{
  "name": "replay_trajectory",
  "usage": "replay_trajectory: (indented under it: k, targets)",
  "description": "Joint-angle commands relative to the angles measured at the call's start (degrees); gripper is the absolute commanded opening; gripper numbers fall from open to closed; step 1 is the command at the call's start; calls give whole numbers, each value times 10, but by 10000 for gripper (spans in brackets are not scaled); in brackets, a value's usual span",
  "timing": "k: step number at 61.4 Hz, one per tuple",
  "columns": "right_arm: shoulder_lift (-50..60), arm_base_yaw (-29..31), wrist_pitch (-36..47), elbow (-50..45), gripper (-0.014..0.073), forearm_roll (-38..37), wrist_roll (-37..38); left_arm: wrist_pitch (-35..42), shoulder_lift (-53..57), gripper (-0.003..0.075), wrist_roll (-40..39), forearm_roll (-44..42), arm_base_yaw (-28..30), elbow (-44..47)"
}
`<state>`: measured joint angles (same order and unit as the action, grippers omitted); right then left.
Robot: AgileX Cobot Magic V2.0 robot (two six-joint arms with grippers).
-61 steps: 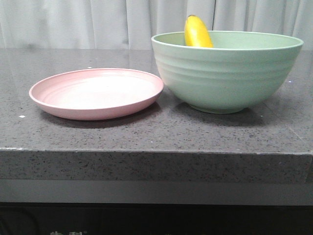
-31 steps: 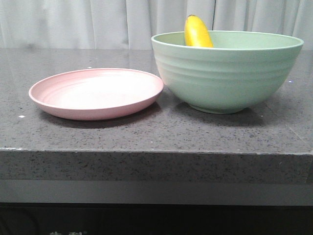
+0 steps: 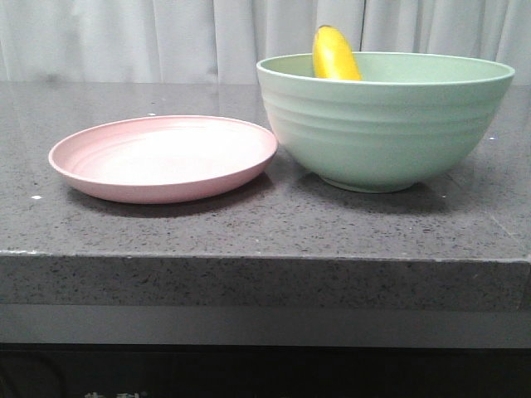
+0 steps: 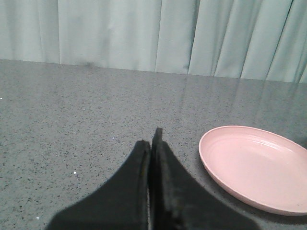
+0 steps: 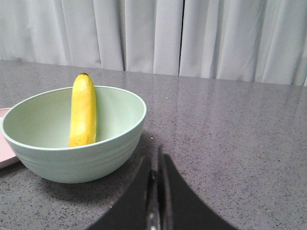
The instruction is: Transfer banana from pink plate to green bowl
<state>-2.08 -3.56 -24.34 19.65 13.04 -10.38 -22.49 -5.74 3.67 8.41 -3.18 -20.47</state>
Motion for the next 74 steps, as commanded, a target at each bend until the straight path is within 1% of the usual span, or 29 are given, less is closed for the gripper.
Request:
replay_trajectory:
  k: [1,14,23,29,31,74]
  targets:
    - [-6,0,51,12,-69,3,-4,50,4,-18,2,-23,0,0]
    - [-6,0,51,12,-69,3,-4,53,76,-18,1,-23,6,105]
    - [-6,0,48,12,-69,3,-4,123,74,-18,-1,-14,6,179]
    - [-6,0,48,12,-69,3,-4,181,74,-18,-2,1,6,211]
    - [-6,0,48,12,-69,3,-4,172,74,-18,-2,5,6,209]
    - [-6,0,48,12,-69,3,-4,179,74,-18,-2,8,6,209]
